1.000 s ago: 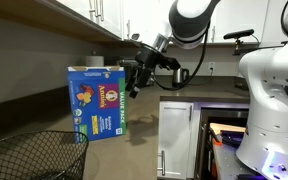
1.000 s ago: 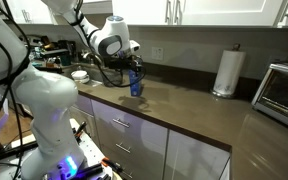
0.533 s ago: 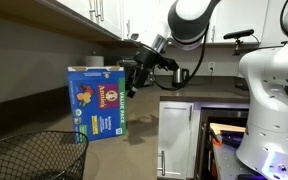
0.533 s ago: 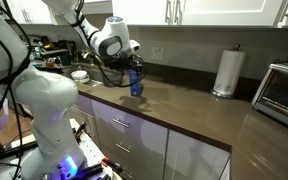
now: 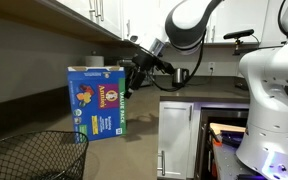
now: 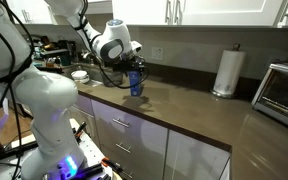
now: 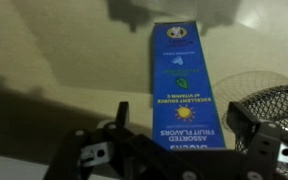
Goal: Flip the box anticlockwise
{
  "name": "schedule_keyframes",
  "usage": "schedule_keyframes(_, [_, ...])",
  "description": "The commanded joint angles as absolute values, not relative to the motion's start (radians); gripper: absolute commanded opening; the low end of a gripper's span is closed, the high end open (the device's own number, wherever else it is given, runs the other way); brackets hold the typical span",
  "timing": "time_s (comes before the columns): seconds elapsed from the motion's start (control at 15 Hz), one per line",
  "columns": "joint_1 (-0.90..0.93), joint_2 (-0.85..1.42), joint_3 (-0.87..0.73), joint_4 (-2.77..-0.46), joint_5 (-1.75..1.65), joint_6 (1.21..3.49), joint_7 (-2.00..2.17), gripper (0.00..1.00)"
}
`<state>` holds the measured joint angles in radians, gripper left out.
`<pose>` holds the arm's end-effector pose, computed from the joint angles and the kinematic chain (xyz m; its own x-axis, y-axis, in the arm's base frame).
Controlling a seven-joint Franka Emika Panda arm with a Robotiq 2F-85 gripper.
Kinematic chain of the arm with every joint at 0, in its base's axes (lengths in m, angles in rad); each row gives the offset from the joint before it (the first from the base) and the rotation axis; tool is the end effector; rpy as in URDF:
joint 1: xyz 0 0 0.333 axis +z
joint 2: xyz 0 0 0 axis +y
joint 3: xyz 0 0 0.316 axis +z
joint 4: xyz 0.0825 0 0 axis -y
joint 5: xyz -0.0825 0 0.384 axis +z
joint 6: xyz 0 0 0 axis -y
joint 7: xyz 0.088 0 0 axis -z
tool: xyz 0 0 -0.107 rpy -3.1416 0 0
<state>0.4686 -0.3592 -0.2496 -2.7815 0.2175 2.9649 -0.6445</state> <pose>0.4040 0.0780 0.3704 0.6652 0.5430 0.5125 0.5797 -0.8082 0.1040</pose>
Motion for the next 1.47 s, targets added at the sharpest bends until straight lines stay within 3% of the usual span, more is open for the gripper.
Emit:
schedule_keyframes(0.0, [0.514,-0.311,-0.295,-2.77,0.234,3.035,-0.702,1.0])
schedule_keyframes(0.67, [0.742,-0.291,-0.506,-2.745,0.253,3.073,-0.787,1.0])
schedule_keyframes(0.73, [0.765,-0.291,-0.528,-2.742,0.252,3.074,-0.793,0.75])
schedule_keyframes(0.87, [0.804,-0.29,-0.573,-2.737,0.25,3.075,-0.804,0.67])
schedule_keyframes(1.13, [0.863,-0.29,-0.648,-2.732,0.241,3.079,-0.818,0.39])
schedule_keyframes(1.4, [0.888,-0.285,-0.687,-2.727,0.225,3.086,-0.817,0.33])
